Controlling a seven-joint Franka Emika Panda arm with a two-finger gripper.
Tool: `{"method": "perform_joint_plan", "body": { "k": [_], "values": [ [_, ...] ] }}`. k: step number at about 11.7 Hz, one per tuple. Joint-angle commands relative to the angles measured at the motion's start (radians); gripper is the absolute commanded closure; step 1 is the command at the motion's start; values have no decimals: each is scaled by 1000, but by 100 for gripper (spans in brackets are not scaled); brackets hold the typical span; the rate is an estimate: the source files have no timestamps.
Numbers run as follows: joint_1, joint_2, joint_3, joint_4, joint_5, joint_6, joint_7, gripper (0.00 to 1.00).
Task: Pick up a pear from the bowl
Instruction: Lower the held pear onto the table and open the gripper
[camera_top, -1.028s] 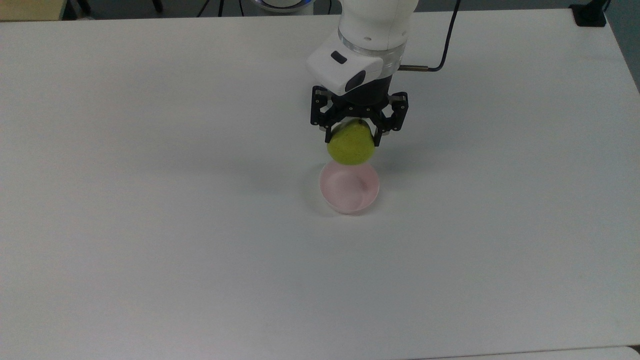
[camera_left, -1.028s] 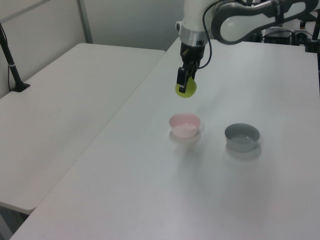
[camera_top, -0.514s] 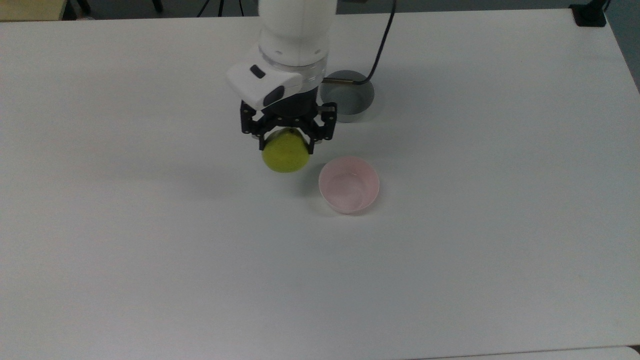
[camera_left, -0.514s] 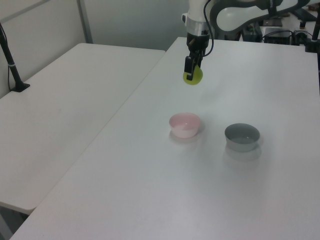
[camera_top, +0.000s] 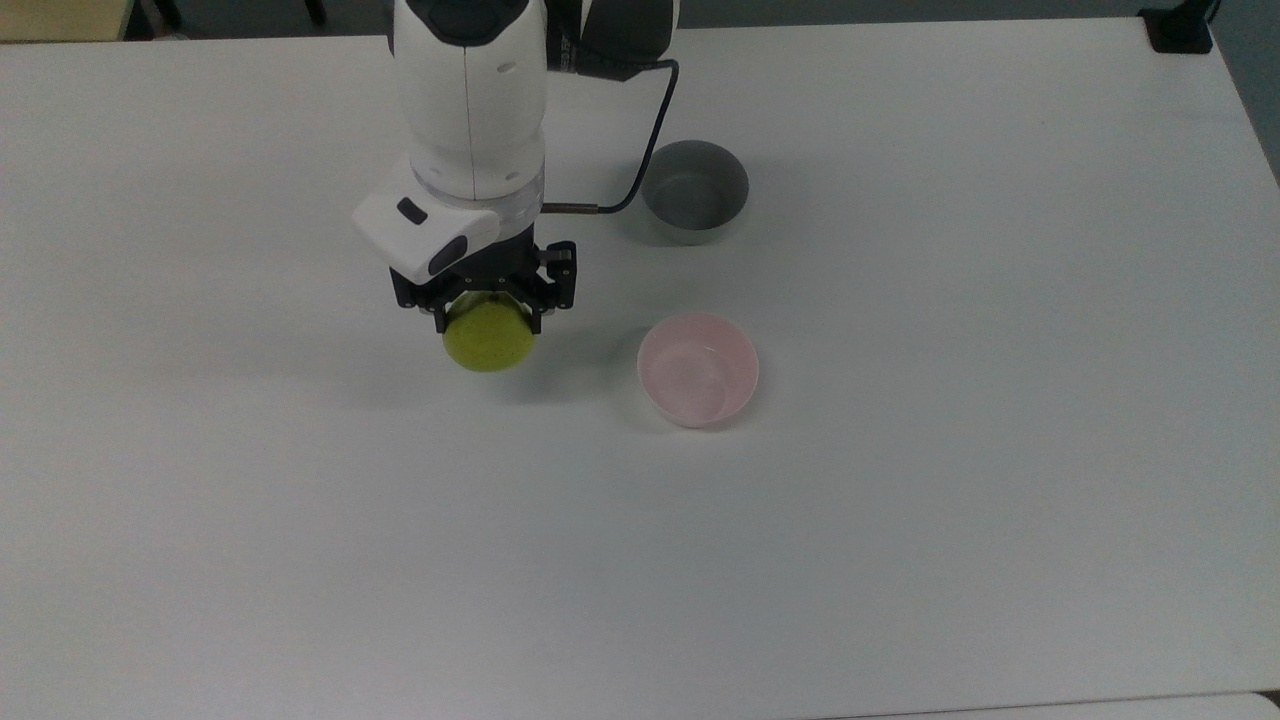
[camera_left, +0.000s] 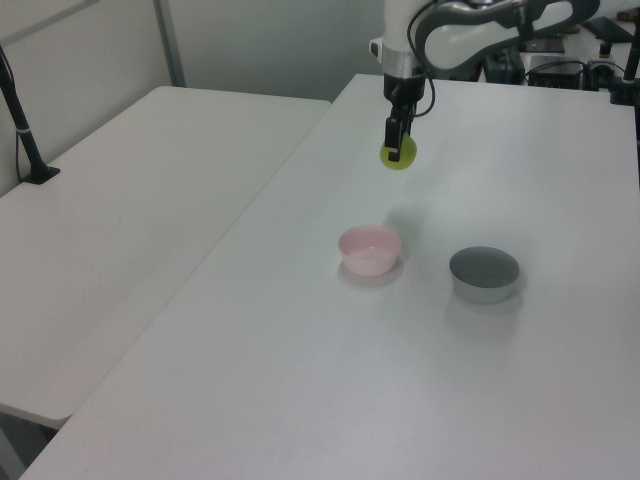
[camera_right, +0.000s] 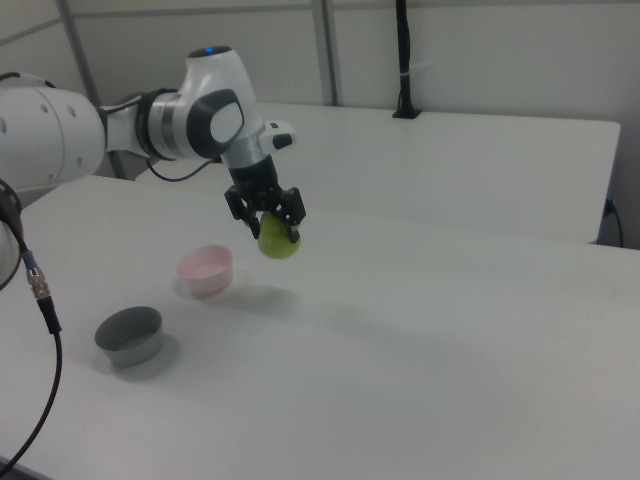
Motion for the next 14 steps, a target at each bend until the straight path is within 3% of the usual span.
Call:
{"method": "perform_joint_plan", "body": {
  "k": [1,7,10,14],
  "values": [
    [-5,42,0,-17,2,62,-19,49],
    [-26,139,0,-28,0,194,-16,49],
    [-28,151,0,-26,-9,203,-16,38],
    [-25,150,0,-30,-10,199,-13,2]
  ]
}}
